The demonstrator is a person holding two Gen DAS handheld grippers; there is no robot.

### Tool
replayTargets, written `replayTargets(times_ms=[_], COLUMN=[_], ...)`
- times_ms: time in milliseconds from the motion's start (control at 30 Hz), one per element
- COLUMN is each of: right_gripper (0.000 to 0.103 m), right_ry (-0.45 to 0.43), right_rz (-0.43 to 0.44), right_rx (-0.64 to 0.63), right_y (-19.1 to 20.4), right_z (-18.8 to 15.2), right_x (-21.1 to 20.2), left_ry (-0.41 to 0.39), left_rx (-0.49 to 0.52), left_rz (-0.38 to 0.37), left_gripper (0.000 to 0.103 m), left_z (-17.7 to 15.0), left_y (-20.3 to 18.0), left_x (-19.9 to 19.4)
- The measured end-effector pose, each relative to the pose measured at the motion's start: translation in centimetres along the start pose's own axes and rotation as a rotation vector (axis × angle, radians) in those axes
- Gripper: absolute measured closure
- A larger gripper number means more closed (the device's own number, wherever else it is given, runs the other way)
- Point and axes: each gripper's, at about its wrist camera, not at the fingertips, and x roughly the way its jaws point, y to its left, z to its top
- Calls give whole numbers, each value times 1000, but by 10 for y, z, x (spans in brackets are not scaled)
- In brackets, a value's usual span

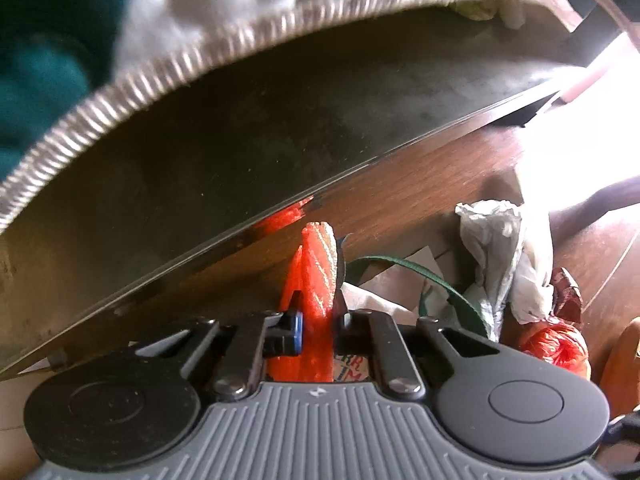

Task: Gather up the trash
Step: 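Close the left tool on the red strip while the right tool grasps the purple wrapper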

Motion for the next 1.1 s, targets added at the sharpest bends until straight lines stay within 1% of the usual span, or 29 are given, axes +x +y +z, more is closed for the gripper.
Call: replayTargets(times_ms=[67, 267, 400, 567, 733, 867, 967, 1100], right_gripper=[86, 98, 99, 100, 100, 100, 100, 101], right_ry=[30, 27, 45, 11, -85, -177, -256, -404], right_rz=[-9, -24, -27, -32, -34, -17, 13, 58], right_rx=[-4, -35, -60, -127, -187, -188, -185, -196], right_y=[1, 4, 9, 24, 30, 18, 7, -5], right_z=[0, -4, -8, -18, -30, -46, -65, -95], right_x=[3, -7, -25, -65, -124, -176, -221, -291], left_ry=[-6, 6, 18, 6, -37, -112, -162, -248], left_rx=[-10, -9, -34, -22, -29, -16, -18, -3], left_rz=[-7, -27, -60, -72, -72, -81, -88, -105], left_gripper=[92, 93, 93, 93, 93, 93, 93, 93], left_z=[-2, -7, -11, -20, -34, -40, -46, -54], left_y=[3, 5, 8, 2, -6, -22, -34, -55], left_x=[-6, -24, -47, -89, -150, -210, -258, -326])
